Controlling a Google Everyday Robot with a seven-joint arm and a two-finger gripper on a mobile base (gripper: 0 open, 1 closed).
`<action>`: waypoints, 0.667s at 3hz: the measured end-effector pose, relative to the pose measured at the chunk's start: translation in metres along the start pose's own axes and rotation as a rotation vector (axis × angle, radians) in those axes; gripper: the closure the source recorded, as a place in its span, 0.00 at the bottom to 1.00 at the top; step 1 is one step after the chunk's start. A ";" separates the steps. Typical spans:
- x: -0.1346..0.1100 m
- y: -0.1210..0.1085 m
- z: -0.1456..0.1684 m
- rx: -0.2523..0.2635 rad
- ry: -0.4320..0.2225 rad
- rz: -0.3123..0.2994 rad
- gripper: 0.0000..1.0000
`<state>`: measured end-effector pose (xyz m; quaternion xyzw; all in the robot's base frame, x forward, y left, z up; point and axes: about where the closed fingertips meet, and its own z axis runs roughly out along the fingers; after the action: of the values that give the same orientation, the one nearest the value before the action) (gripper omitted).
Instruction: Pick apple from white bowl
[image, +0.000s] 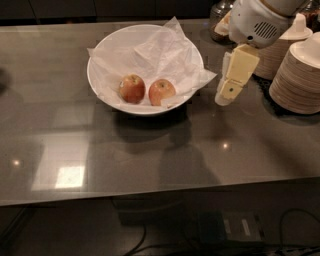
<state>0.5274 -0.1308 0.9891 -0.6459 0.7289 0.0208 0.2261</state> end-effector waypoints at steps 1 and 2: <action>-0.002 -0.002 0.001 0.006 -0.005 -0.003 0.00; -0.021 -0.021 0.029 0.009 -0.078 -0.024 0.00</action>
Offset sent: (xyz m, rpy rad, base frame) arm 0.0705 0.0520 -0.0348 0.1506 -0.0496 0.0797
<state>0.5576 -0.1057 0.9756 -0.6523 0.7119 0.0398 0.2573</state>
